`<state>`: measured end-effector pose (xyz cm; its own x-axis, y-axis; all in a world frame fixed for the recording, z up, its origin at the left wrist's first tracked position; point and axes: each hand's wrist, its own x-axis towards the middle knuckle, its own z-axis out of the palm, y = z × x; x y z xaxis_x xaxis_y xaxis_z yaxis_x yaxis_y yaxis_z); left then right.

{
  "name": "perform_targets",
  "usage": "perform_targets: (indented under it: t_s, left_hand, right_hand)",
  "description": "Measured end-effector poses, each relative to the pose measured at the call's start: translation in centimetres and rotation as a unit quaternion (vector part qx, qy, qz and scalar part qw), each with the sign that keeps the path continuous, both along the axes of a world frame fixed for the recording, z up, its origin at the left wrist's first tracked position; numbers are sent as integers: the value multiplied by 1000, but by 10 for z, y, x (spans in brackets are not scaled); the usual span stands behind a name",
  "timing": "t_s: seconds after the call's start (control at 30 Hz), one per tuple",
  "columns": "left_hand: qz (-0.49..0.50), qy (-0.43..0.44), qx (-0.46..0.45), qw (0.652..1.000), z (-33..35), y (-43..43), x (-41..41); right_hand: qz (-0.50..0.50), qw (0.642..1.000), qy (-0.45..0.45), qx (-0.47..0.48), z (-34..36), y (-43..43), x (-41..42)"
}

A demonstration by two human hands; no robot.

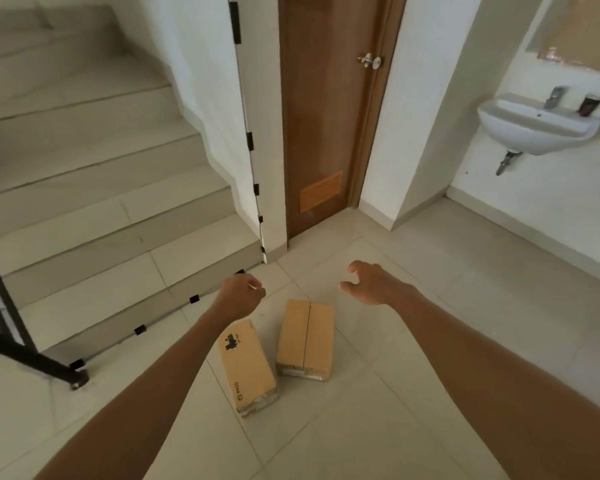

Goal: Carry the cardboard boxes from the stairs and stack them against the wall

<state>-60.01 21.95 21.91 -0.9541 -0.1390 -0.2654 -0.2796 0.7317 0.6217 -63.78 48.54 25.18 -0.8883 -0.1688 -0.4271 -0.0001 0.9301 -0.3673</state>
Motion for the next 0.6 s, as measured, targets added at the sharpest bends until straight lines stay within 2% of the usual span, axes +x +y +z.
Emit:
perform_targets:
  t_s: [0.37,0.6]
  left_hand:
    - [131,-44,45,989,-51,6,-108]
    - [295,-78,103,947,-107,24,-184]
  right_hand:
    - [109,993,-48,-20,-54,-35,-188]
    - [179,978,-102,-34,-130,-50,-314]
